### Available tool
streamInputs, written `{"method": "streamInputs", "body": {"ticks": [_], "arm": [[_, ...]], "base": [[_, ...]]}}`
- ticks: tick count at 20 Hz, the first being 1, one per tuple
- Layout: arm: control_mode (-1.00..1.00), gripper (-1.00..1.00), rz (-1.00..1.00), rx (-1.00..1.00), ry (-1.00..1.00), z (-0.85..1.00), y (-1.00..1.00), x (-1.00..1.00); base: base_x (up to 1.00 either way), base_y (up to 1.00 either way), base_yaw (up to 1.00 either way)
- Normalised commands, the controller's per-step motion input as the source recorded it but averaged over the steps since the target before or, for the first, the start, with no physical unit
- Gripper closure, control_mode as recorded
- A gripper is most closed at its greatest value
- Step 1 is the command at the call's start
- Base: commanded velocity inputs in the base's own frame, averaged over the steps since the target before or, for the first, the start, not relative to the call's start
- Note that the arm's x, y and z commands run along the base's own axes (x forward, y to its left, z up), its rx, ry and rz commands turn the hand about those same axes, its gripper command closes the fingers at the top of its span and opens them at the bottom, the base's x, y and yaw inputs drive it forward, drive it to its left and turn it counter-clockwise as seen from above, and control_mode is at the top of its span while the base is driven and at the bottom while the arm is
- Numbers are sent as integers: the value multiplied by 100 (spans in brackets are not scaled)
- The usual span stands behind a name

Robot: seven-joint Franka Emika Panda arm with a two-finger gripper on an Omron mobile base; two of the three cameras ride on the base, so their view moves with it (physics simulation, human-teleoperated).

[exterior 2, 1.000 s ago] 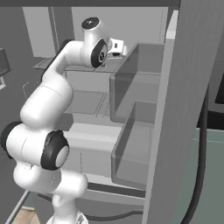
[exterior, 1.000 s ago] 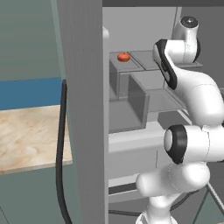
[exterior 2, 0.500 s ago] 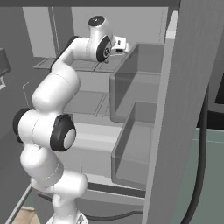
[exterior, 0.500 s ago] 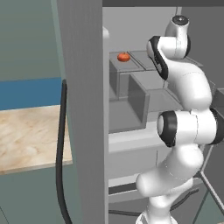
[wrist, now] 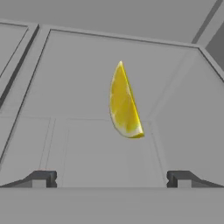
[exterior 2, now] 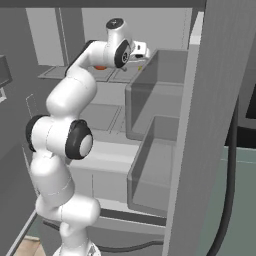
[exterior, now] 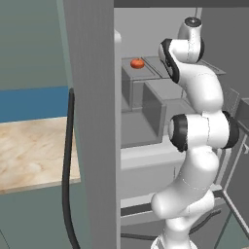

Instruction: Gather the lemon wedge and squash from the fridge and place them on a tray on the dining counter. Then gather the chicken drumstick and steak from the fridge and place them on the other tray.

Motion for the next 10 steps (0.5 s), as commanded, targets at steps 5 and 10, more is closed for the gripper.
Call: {"method": "streamInputs", "body": {"ticks": [5,10], "arm": [[-100,-100,0,0,0,-4,-11,36],[-100,-100,0,0,0,0,-8,28]], "base": [[0,0,0],[0,0,0]]}}
